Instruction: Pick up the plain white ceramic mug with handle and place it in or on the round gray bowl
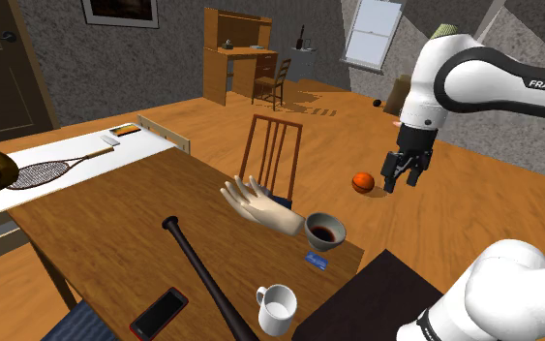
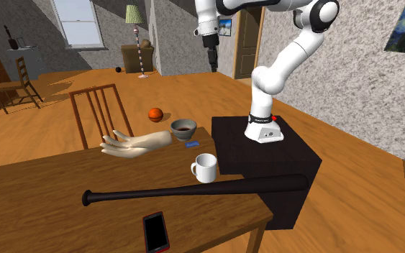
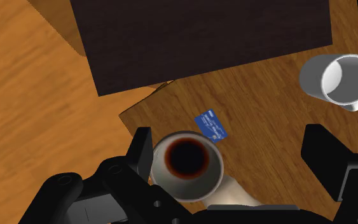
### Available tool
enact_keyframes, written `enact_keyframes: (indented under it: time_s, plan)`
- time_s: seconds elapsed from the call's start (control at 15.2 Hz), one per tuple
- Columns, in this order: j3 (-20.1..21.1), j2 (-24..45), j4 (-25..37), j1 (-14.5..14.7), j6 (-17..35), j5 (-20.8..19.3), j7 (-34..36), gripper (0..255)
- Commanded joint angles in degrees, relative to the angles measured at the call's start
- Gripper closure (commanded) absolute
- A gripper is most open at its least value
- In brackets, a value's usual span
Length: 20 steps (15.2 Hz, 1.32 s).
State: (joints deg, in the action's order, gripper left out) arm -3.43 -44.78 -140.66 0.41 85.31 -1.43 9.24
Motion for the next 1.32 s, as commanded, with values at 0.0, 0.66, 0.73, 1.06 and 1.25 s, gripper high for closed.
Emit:
enact_keyframes:
  time_s: [0.0,0.66,0.73,1.06,1.25]
  plan:
    - [0.0,0.0,0.0,0.0,0.0,0.0,0.0,0]
    - [7.6,0.6,-16.1,4.4,20.2,6.3,7.1,0]
    - [8.4,1.4,-17.3,5.0,22.5,7.0,7.9,0]
    - [12.9,7.5,-21.9,7.9,35.1,10.4,11.4,0]
    - [15.8,13.1,-23.5,9.5,43.3,12.2,13.7,0]
